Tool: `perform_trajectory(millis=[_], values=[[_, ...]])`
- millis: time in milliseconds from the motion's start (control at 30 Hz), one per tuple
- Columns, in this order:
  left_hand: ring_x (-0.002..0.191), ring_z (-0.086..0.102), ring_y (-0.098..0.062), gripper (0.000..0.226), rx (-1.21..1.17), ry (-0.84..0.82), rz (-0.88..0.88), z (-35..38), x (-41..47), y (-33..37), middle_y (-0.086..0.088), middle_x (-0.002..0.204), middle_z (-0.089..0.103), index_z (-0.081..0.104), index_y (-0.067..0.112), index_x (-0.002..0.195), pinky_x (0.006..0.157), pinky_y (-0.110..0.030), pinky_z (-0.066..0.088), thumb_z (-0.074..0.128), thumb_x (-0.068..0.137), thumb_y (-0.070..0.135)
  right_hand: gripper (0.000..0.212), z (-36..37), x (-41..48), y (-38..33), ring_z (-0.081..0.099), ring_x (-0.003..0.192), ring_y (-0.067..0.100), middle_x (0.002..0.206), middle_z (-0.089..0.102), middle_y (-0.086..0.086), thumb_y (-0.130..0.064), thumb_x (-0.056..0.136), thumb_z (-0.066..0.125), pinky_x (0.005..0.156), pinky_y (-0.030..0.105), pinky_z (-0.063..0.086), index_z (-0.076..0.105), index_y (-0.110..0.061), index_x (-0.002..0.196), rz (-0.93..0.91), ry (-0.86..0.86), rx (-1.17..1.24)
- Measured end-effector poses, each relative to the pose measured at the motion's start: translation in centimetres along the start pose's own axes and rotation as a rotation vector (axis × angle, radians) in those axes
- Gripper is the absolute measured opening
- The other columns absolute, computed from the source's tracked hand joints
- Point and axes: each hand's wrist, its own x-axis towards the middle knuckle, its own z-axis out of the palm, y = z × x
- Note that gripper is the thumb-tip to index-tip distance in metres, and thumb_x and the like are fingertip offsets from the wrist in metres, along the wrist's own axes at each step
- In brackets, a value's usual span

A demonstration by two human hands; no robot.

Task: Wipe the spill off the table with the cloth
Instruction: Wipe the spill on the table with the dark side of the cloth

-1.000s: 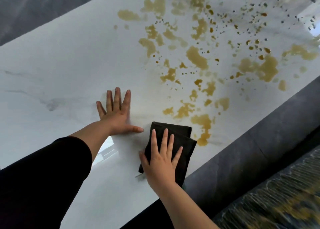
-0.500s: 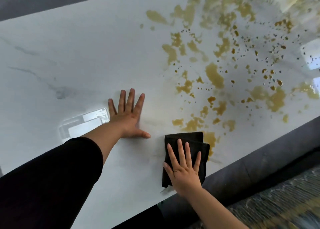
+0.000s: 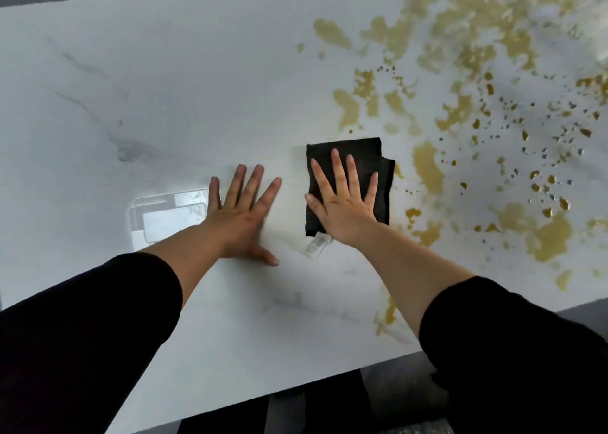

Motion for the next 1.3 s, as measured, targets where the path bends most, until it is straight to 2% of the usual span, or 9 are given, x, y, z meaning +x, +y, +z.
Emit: perform_trajectory(millis=[367, 567, 733, 833, 933, 1033, 1100, 1233, 1300], values=[[0.127, -0.054, -0.021, 0.147, 0.012, 0.011, -0.017, 0.1, -0.2, 0.2, 0.005, 0.137, -0.057, -0.047, 0.041, 0.132, 0.106, -0.058, -0.024, 0.061, 0.047, 0.092, 0.061, 7.3, -14.3, 2.9, -0.027, 0.143, 0.021, 0.155, -0.031, -0.005, -0.061, 0.094, 0.002, 0.106, 0.057, -0.025, -0.022, -0.042, 0.146, -0.157, -0.059, -0.187], [0.138, -0.041, -0.024, 0.145, 0.035, 0.162, 0.006, 0.9, -0.7, -0.2, 0.0, 0.152, -0.042, -0.039, 0.041, 0.139, 0.111, -0.056, -0.019, 0.056, 0.044, 0.096, 0.058, 4.3, -6.2, 0.0, -0.052, 0.124, 0.011, 0.136, -0.055, -0.015, -0.063, 0.088, -0.002, 0.094, 0.05, -0.039, -0.043, -0.051, 0.128, -0.191, -0.004, -0.132], [0.138, -0.041, -0.024, 0.147, -0.128, 0.241, -0.114, 2.9, -2.9, 0.4, -0.002, 0.156, -0.036, -0.038, 0.042, 0.14, 0.109, -0.061, -0.016, 0.048, 0.037, 0.102, 0.056, 2.4, -2.0, -2.1, -0.043, 0.134, 0.014, 0.135, -0.055, -0.015, -0.062, 0.088, -0.005, 0.097, 0.051, -0.034, -0.043, -0.05, 0.127, -0.183, -0.011, -0.149], [0.129, -0.051, -0.018, 0.15, -0.276, 0.174, -0.192, 4.9, -4.8, 1.0, 0.001, 0.153, -0.041, -0.042, 0.042, 0.136, 0.109, -0.06, -0.018, 0.05, 0.034, 0.102, 0.061, 4.2, -5.9, -1.0, -0.032, 0.14, 0.018, 0.153, -0.035, -0.007, -0.059, 0.093, 0.004, 0.107, 0.056, -0.021, -0.026, -0.043, 0.143, -0.219, 0.059, -0.187], [0.122, -0.057, -0.016, 0.149, -0.285, 0.092, -0.173, 6.0, -6.0, 1.3, 0.001, 0.145, -0.052, -0.048, 0.042, 0.13, 0.108, -0.059, -0.02, 0.057, 0.04, 0.097, 0.063, 6.9, -12.3, 0.4, 0.004, 0.147, 0.028, 0.161, 0.001, 0.004, -0.055, 0.096, 0.021, 0.111, 0.066, 0.005, 0.007, -0.033, 0.153, -0.244, 0.07, -0.204], [0.121, -0.058, -0.018, 0.152, -0.294, 0.036, -0.149, 5.9, -6.1, 0.9, 0.004, 0.133, -0.062, -0.051, 0.043, 0.127, 0.108, -0.058, -0.022, 0.07, 0.046, 0.085, 0.064, 8.5, -16.2, 1.4, 0.014, 0.147, 0.029, 0.161, 0.008, 0.005, -0.055, 0.094, 0.026, 0.109, 0.068, 0.017, 0.012, -0.032, 0.153, -0.255, 0.018, -0.209], [0.12, -0.059, -0.018, 0.155, -0.279, 0.024, -0.156, 5.9, -5.8, 0.8, 0.005, 0.13, -0.064, -0.052, 0.042, 0.126, 0.106, -0.058, -0.024, 0.074, 0.046, 0.081, 0.064, 8.2, -15.4, 0.9, 0.011, 0.147, 0.029, 0.161, 0.007, 0.004, -0.056, 0.094, 0.023, 0.11, 0.068, 0.014, 0.011, -0.034, 0.152, -0.257, 0.018, -0.216], [0.118, -0.06, -0.015, 0.156, -0.291, 0.03, -0.178, 6.0, -5.6, 1.0, 0.008, 0.128, -0.065, -0.052, 0.044, 0.126, 0.102, -0.056, -0.028, 0.075, 0.042, 0.081, 0.06, 6.0, -8.6, -2.6, -0.036, 0.138, 0.017, 0.152, -0.035, -0.007, -0.061, 0.093, 0.003, 0.106, 0.056, -0.023, -0.029, -0.046, 0.141, -0.264, 0.049, -0.22], [0.118, -0.06, -0.015, 0.157, -0.278, 0.035, -0.176, 6.0, -5.6, 1.0, 0.007, 0.129, -0.065, -0.051, 0.043, 0.127, 0.101, -0.056, -0.028, 0.074, 0.042, 0.082, 0.059, 4.4, -4.8, -4.9, -0.039, 0.136, 0.016, 0.15, -0.039, -0.009, -0.06, 0.093, 0.004, 0.101, 0.053, -0.03, -0.033, -0.048, 0.136, -0.223, 0.045, -0.191]])
